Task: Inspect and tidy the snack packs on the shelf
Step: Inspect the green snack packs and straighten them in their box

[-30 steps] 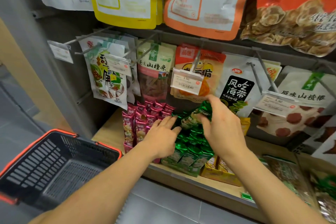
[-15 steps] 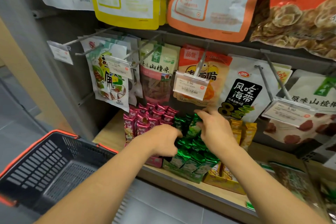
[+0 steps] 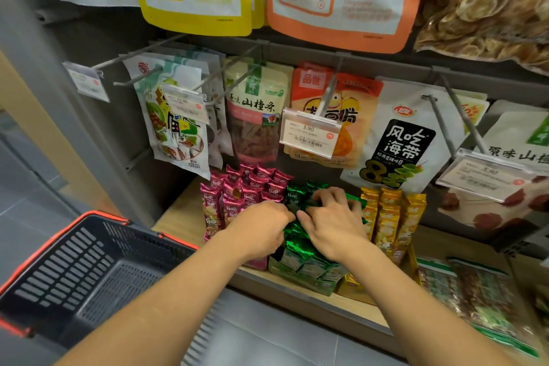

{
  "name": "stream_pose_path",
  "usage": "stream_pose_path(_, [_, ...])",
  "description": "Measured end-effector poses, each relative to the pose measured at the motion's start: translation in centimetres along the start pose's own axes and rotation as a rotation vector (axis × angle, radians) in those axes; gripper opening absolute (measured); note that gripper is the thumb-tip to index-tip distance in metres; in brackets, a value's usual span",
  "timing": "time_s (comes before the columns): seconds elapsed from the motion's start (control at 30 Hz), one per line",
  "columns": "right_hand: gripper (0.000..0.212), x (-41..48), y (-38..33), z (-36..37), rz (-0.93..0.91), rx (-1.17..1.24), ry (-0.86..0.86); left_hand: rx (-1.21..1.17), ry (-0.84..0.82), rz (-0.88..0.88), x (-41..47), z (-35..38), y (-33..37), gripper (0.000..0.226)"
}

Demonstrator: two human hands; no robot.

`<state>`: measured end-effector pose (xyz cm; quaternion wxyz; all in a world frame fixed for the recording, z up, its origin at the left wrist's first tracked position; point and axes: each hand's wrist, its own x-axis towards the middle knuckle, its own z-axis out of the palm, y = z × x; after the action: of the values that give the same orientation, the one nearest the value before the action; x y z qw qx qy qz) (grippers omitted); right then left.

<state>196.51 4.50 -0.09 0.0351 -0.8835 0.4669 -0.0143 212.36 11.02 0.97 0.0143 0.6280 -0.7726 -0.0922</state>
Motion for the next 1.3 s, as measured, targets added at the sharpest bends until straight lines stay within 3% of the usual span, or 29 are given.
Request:
stream_pose_path(0.13, [0.069, -0.7, 0.4, -0.6, -0.031, 0.006, -0.125, 0.09, -0.023, -0.032, 0.2, 0.6, 0.2, 0.041])
stream_pose_path(0.23, [0.082, -2.3, 0.5, -0.2, -0.08, 0.04, -0.058, 0.14, -0.03, -0.039, 0.5, 0.8, 0.2, 0.042])
stream_pose_path(0.43, [0.07, -3.4, -0.1, 0.9, -0.104, -0.027, 0.035, 0.112, 0.016, -0.017, 0.6, -0.5, 0.3, 0.054])
stream_pose_path(0.57, [0.069, -3.4, -0.1, 0.7, -0.087, -0.021, 0.042, 0.051, 0.205, 0.061, -0.7, -3.6, 0.6, 0.058])
stream_pose_path(0.73, [0.07, -3.6, 0.1, 0.4, -0.063, 0.06, -0.018, -0.047, 0.569, 0.114, -4.0, -7.1, 1.5, 0.037])
stream_pose_path(0.87, [0.065, -4.5, -0.2, -0.5, -0.076, 0.16, -0.013, -0.04, 0.684, 0.114, -5.8, -8.9, 1.8, 0.042])
stream_pose_path(0.97, [0.05, -5.7, -0.4, -2.5, -0.031, 0.356, 0.038, -0.066, 0.746, 0.111, -6.6, -9.5, 1.5, 0.044])
stream_pose_path(1.03, [0.037, -6.9, -0.6, -4.6, 0.05, 0.699, 0.013, -0.171, 0.788, 0.081, -6.9, -9.4, 1.4, 0.046])
stream_pose_path(1.13, [0.037, -10.0, -1.6, -7.8, 0.127, 1.26, -0.216, -0.442, 0.771, 0.063, -7.2, -9.2, 2.4, 0.049])
stream_pose_path(1.23, [0.049, -13.3, -2.7, -8.3, 0.062, 1.452, -0.463, -0.671, 0.757, 0.045, -7.2, -8.9, 3.6, 0.051])
stream_pose_path(1.3, [0.047, -14.6, -3.6, -8.1, 0.044, 1.609, -0.532, -0.782, 0.741, 0.007, -7.1, -8.9, 4.2, 0.051])
